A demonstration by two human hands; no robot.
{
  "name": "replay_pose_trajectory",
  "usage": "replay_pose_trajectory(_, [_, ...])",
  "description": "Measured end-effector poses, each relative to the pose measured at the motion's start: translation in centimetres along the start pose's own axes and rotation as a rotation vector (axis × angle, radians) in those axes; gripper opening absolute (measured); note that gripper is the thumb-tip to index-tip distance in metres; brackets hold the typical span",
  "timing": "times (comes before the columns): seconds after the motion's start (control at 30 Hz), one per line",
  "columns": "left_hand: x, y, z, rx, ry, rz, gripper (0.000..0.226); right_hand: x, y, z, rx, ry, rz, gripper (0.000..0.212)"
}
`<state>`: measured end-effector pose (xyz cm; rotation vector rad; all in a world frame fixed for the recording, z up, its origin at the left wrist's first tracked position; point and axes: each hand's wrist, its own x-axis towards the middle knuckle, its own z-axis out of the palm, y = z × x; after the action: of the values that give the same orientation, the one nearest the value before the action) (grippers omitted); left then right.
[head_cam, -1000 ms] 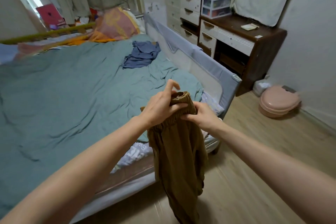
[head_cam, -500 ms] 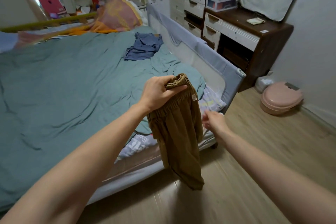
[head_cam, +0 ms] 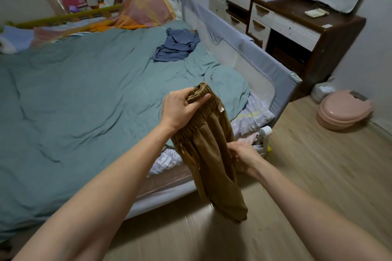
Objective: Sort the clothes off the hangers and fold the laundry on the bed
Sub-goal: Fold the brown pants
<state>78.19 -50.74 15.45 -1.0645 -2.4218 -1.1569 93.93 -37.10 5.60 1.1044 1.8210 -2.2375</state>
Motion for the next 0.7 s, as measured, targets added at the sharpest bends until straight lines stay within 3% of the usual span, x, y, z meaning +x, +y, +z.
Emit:
replay_pose_trajectory(0.1, [-1.2, -1.1, 0.2, -0.005, -0.036, -0.014, 0.046, 0.0, -1.2, -0.3, -0.264, 0.11, -0.377, 0.006])
replay_pose_trajectory(0.17, [-1.7, -1.0, 0.6, -0.013, -0.079, -0.003, 0.046, 0.5, -1.8, 0.1, -0.377, 0.114, -0.513, 0.017])
replay_pose_trajectory(0.27, [-1.9, -1.0, 0.8, -0.041, -0.125, 0.018, 0.041, 1.0, -1.8, 1.3, -0.443, 0.165, -0.566, 0.024])
replay_pose_trajectory(0.37, [-1.9, -0.6, 0.6, -0.08, -0.162, 0.065, 0.036, 1.1, -1.3, 2.5, -0.357, 0.227, -0.545, 0.021])
replay_pose_trajectory(0.43, [-1.8, 0.1, 0.4, -0.104, -0.179, 0.088, 0.039, 1.2, -1.3, 3.5, -0.24, 0.209, -0.531, 0.012])
replay_pose_trajectory(0.57, [-1.5, -0.2, -0.5, -0.175, -0.177, 0.046, 0.032, 1.5, -2.0, 4.8, -0.199, 0.148, -0.561, 0.017])
replay_pose_trajectory(0.63, [-1.4, -1.4, -1.6, -0.092, -0.151, 0.032, 0.031, 1.7, -2.5, 4.1, -0.303, 0.116, -0.598, 0.016])
replay_pose_trajectory(0.7, [-1.6, -3.1, -2.7, 0.114, -0.123, 0.065, 0.047, 1.8, -2.8, 2.8, -0.466, 0.073, -0.643, 0.013])
